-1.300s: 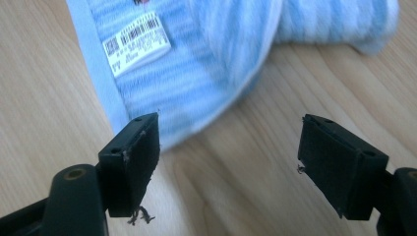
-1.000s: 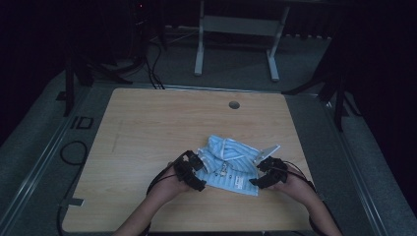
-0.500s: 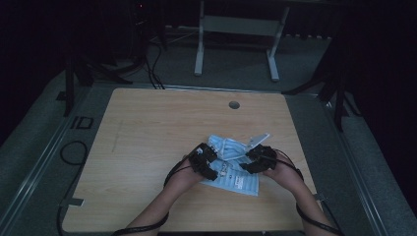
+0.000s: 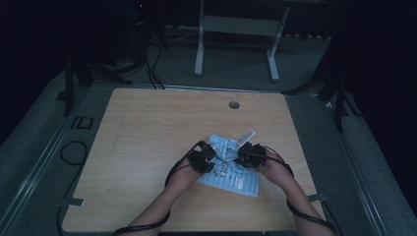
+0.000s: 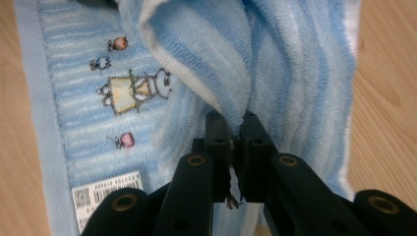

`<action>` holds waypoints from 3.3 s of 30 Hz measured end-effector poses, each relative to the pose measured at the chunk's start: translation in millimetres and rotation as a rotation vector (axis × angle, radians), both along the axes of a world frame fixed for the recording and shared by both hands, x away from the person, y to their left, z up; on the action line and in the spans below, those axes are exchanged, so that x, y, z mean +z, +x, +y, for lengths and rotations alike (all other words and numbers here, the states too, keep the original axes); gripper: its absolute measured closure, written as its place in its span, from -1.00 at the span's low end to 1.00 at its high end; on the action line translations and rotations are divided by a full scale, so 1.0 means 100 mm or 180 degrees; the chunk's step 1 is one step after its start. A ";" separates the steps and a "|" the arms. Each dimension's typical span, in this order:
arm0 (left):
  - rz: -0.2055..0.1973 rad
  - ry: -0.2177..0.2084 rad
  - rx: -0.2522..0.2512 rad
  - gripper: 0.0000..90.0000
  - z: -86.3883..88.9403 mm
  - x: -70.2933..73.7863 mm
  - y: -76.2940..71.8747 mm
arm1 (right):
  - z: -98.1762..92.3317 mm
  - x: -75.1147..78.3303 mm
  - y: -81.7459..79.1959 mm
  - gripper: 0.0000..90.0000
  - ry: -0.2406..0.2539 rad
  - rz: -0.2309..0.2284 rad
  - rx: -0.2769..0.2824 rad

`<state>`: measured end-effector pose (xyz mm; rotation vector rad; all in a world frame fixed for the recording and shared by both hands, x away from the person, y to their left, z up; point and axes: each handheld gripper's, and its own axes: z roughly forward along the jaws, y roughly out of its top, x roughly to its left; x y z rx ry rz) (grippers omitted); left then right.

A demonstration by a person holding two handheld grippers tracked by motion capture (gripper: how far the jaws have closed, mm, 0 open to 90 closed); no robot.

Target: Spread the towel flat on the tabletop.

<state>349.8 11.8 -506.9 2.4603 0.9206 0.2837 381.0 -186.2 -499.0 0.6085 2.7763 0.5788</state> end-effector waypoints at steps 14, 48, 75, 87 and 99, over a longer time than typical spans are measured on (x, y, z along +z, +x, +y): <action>-0.0104 -0.0096 0.0101 0.87 0.39 0.33 -0.16 | -0.49 0.25 0.05 0.90 0.0241 -0.0094 -0.0348; 0.0105 -0.0049 0.0081 0.03 0.51 0.03 -0.31 | -0.64 -0.01 -0.30 0.27 0.0282 0.0098 -0.0419; 0.0183 0.0071 0.0339 0.20 0.43 -0.25 0.38 | -0.41 -0.27 0.45 0.78 0.0236 0.0326 -0.0755; -0.0046 -0.0107 0.0295 0.83 0.45 0.10 0.22 | -0.39 -0.13 0.33 0.90 0.0161 0.0162 -0.0625; -0.0466 -0.0417 0.0060 0.82 0.59 0.83 -0.44 | -0.53 0.82 -0.33 0.89 0.0545 -0.0501 -0.0390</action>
